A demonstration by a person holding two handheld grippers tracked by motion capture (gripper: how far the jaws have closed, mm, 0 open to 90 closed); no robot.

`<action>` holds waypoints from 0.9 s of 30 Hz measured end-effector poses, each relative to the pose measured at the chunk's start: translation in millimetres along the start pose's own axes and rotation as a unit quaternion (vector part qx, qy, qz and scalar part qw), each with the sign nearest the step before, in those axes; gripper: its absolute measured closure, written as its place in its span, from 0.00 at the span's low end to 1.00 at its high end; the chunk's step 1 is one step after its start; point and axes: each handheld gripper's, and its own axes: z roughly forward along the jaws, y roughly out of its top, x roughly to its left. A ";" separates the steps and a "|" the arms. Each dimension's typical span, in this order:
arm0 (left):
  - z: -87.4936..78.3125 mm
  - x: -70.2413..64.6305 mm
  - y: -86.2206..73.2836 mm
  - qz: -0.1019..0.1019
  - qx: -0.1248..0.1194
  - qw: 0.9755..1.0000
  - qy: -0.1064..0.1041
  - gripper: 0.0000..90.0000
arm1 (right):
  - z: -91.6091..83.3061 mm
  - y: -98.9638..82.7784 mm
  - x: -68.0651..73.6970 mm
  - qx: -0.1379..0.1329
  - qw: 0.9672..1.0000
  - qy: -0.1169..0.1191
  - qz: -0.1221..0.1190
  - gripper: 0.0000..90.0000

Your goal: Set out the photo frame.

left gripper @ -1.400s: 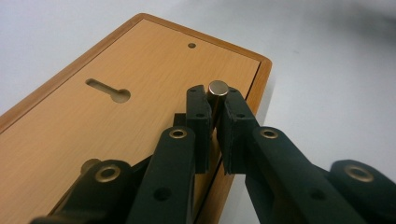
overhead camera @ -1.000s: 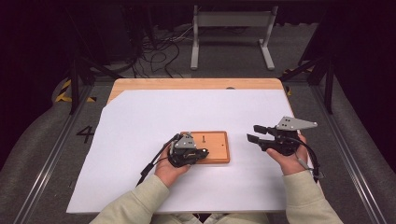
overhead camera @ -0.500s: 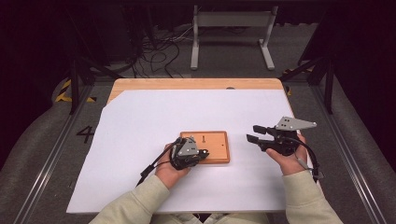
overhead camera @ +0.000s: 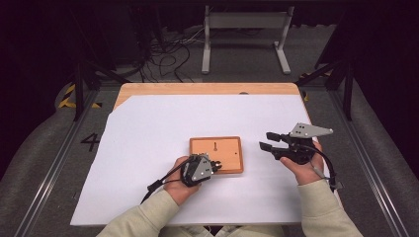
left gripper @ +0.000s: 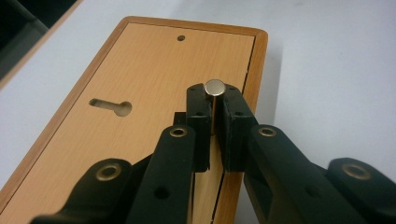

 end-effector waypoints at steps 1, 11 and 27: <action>-0.4 -1.4 0.0 0.008 0.000 1.000 0.003 0.93 | 0.6 0.3 0.2 0.001 1.000 0.001 0.000 0.58; -2.7 -8.8 -1.6 0.051 -0.004 0.998 0.019 0.93 | 6.6 3.5 2.1 0.008 1.000 0.010 -0.006 0.62; -2.5 -10.4 -1.6 0.048 -0.003 0.999 0.023 0.93 | 46.1 23.5 -3.1 0.127 0.991 0.026 0.046 0.34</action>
